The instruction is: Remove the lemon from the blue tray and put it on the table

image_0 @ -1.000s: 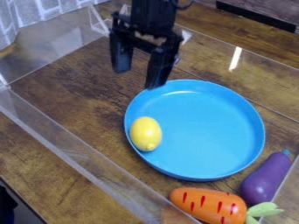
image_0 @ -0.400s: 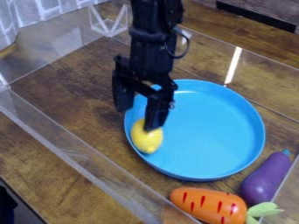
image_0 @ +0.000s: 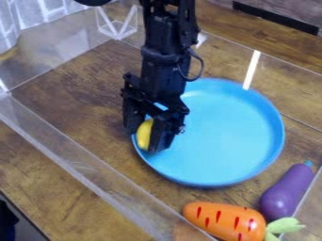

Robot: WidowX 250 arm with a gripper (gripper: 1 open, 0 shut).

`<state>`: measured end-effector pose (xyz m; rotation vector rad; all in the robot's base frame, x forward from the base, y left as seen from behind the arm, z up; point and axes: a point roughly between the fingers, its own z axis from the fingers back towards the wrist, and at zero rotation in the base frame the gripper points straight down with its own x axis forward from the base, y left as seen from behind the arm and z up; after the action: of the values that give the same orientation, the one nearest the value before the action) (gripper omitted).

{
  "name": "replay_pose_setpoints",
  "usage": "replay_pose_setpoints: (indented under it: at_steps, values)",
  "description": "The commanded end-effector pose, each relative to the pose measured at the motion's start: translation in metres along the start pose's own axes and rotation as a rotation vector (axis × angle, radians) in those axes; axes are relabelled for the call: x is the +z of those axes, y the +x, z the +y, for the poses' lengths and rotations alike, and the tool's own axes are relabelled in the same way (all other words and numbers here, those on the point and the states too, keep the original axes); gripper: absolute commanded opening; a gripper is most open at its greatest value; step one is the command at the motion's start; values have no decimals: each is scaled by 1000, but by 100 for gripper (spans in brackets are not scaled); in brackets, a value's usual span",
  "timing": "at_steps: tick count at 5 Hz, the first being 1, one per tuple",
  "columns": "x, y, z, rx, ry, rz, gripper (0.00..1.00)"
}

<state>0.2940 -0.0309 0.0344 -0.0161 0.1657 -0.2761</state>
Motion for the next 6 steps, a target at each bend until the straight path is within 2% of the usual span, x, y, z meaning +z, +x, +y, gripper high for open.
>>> replay_pose_setpoints:
  at_steps: [1,3,6]
  values:
    - [4,14,-3,-27,11,-30,0]
    - [6,5,-11,-81,11,-25,0]
    - [13,-2,-38,-109,2,-24,0]
